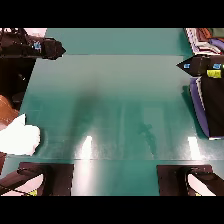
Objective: Fold the shirts.
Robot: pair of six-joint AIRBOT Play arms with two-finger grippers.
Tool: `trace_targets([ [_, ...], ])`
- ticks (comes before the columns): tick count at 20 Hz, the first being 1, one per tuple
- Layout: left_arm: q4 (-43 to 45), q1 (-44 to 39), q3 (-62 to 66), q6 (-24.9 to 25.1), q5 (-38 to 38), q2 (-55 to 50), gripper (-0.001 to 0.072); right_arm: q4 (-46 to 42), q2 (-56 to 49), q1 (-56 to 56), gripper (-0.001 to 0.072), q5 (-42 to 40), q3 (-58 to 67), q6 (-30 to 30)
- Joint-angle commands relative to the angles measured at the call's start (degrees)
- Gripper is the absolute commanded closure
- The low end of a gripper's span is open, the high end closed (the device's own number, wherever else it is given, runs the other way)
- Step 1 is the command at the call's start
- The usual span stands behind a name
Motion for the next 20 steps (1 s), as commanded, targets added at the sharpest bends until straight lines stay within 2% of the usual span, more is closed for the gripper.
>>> trace_targets([
  [1,0.02,-0.02,0.02,0.00,0.63,0.04,0.0680,0.07,0.02,0.22,0.0697,-0.20,0.00,-0.07],
  [11,0.02,-0.02,0.02,0.00,0.63,0.04,0.0680,0.07,0.02,0.22,0.0697,-0.17,0.00,-0.07],
  [14,-0.46,-0.02,0.02,-0.15,3.76,0.04,0.0680,0.07,0.02,0.22,0.0697,-0.17,0.00,-0.07],
  [16,0.92,0.57,0.15,0.04,-1.20,0.28,0.0681,0.07,0.02,0.22,0.0697,-0.17,0.00,-0.07],
  [18,6.88,2.38,-0.24,0.00,-11.34,1.92,0.0681,0.09,0.07,0.22,0.0697,0.11,0.00,-0.07],
  [20,14.14,5.35,-4.04,-0.04,-17.66,6.47,0.0681,0.07,0.04,0.22,0.0697,-0.02,0.00,-0.07],
])
